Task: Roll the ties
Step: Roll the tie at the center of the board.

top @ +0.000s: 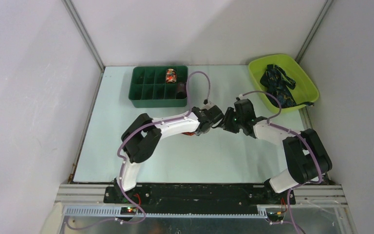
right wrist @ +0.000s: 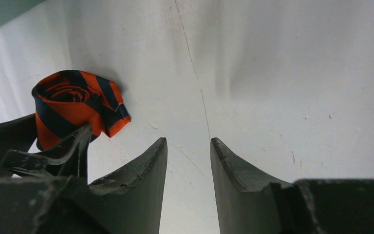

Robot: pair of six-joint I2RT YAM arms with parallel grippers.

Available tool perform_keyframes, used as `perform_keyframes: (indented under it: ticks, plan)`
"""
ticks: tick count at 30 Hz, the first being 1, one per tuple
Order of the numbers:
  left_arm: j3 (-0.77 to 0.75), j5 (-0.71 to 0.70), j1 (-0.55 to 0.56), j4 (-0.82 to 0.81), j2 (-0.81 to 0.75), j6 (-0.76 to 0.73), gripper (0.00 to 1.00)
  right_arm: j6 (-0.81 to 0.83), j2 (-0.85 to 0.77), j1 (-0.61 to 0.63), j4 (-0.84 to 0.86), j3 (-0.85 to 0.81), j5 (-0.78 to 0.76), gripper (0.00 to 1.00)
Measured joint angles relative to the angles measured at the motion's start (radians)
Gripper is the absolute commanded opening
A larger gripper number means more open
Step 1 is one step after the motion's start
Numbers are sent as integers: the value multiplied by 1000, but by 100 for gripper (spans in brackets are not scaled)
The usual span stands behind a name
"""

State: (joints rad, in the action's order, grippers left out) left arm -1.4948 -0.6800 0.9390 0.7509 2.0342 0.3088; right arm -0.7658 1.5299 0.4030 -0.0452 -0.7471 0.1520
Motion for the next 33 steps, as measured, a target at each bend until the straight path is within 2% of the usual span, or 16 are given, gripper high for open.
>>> perform_keyframes:
  ticks: [16, 33]
  plan:
    - [-60, 15, 47, 57, 36, -4, 60, 13, -42, -21, -7, 33, -3, 43]
    - [-91, 93, 55, 66, 43, -7, 61, 15, -53, -28, -15, 48, -18, 43]
